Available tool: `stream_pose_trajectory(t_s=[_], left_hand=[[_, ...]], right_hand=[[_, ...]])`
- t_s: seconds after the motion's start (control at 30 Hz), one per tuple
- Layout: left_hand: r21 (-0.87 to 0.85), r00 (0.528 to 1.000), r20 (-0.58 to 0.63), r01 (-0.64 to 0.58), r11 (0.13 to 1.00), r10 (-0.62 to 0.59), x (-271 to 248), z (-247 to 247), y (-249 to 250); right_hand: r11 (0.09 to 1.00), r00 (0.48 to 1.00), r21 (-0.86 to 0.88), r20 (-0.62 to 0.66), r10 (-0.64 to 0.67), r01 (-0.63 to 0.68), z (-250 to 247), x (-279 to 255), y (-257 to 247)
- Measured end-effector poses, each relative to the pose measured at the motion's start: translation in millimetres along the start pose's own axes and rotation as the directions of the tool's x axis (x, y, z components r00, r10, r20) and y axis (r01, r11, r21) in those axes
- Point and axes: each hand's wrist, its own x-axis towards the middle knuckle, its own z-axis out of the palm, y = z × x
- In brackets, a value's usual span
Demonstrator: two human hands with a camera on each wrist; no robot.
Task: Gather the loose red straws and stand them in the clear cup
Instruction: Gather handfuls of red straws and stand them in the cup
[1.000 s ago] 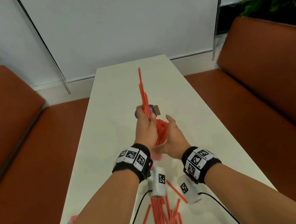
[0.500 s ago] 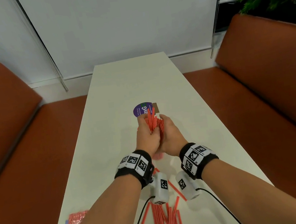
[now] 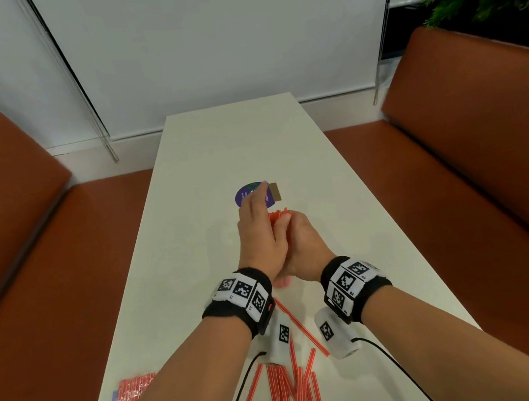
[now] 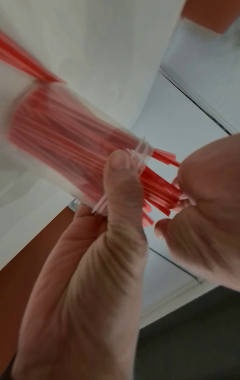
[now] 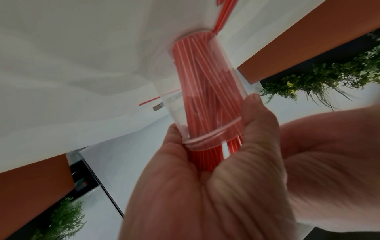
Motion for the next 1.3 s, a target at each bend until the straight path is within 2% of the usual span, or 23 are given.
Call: stream_pose_trajectory(t_s=[0.07,0.1,0.13,0.17,0.23,0.27,0.3,0.4,0.47,0.6,0.73,0.8,0.9,1.0,1.17,1.23,1.3], left_hand=[[0.27,0.987,-0.051,-0.13,0.954,0.149,2.6,-5.3,-0.7],[0.369,0.984,-0.054,-0.137,0.919,0.169,2.8,-6.6,-3.7],[0.417,0.991,-0.044,-0.098,0.904,0.128,2.7,-6.7,-7.7],[0.403,0.999,-0.015,-0.034,0.915,0.044,1.8,-6.2,-11.4],[0.215,0.991,0.078,0.094,0.972,-0.113,0.6,-3.3,-19.5],[0.123,0.982,0.121,0.127,0.984,-0.142,1.2,-1.5,-21.7],[0.09,0.98,0.137,0.134,0.987,-0.146,2.3,-1.5,-20.2],[0.069,0.987,0.068,0.143,0.987,-0.148,5.9,-4.7,-16.2],[-0.001,0.979,0.051,0.197,0.98,-0.197,5.6,-7.0,-15.2],[-0.097,0.952,0.069,0.303,0.948,-0.298,1.9,-8.3,-17.2],[-0.13,0.942,0.141,0.323,0.937,-0.305,2.8,-11.9,-19.0],[-0.179,0.928,0.193,0.354,0.918,-0.32,1.9,-14.0,-17.4],[-0.299,0.899,0.21,0.432,0.851,-0.383,-2.5,-21.0,-4.0],[-0.366,0.885,0.229,0.463,0.807,-0.404,-5.2,-28.0,-1.1],[-0.272,0.88,0.255,0.462,0.844,-0.4,-9.5,-31.8,-16.5],[-0.344,0.851,0.263,0.523,0.78,-0.455,-12.4,-35.9,-19.0],[-0.404,0.797,0.3,0.604,0.687,-0.524,-13.2,-40.7,-19.6]], right_hand=[[1.0,1.0,0.029,0.012,-0.013,0.012,-0.1,-2.7,-2.4],[0.999,1.0,0.039,0.0,-0.021,0.021,-1.8,-5.2,-5.8],[0.998,1.0,0.057,0.005,-0.027,0.027,-3.9,-7.3,-7.9],[0.997,0.999,0.066,0.015,-0.043,0.042,-6.3,-9.2,-10.7],[0.997,0.995,0.032,0.068,-0.071,0.069,-12.7,-16.3,-21.7],[0.996,0.993,-0.011,0.082,-0.089,0.09,-13.4,-19.1,-26.1],[0.992,0.99,-0.042,0.09,-0.112,0.116,-14.3,-22.3,-31.2],[0.994,0.989,-0.054,0.119,-0.085,0.091,-14.0,-23.8,-36.4],[0.99,0.984,-0.091,0.146,-0.098,0.112,-12.8,-22.9,-37.4],[0.952,0.967,-0.243,0.22,-0.131,0.185,-10.7,-20.5,-45.4],[0.896,0.963,-0.395,0.247,-0.11,0.203,-9.4,-18.5,-49.5],[0.86,0.958,-0.46,0.265,-0.104,0.221,-4.3,-17.3,-47.1],[0.827,0.948,-0.5,0.298,-0.114,0.257,-2.2,-16.9,-48.8],[0.827,0.954,-0.5,0.266,-0.138,0.258,-3.4,-17.7,-51.1],[0.782,0.943,-0.564,0.32,-0.09,0.266,-3.4,-11.6,-49.9],[0.791,0.957,-0.559,0.269,-0.111,0.249,-7.2,-12.0,-52.5],[0.793,0.963,-0.556,0.227,-0.143,0.248,-9.3,-12.9,-54.1]])
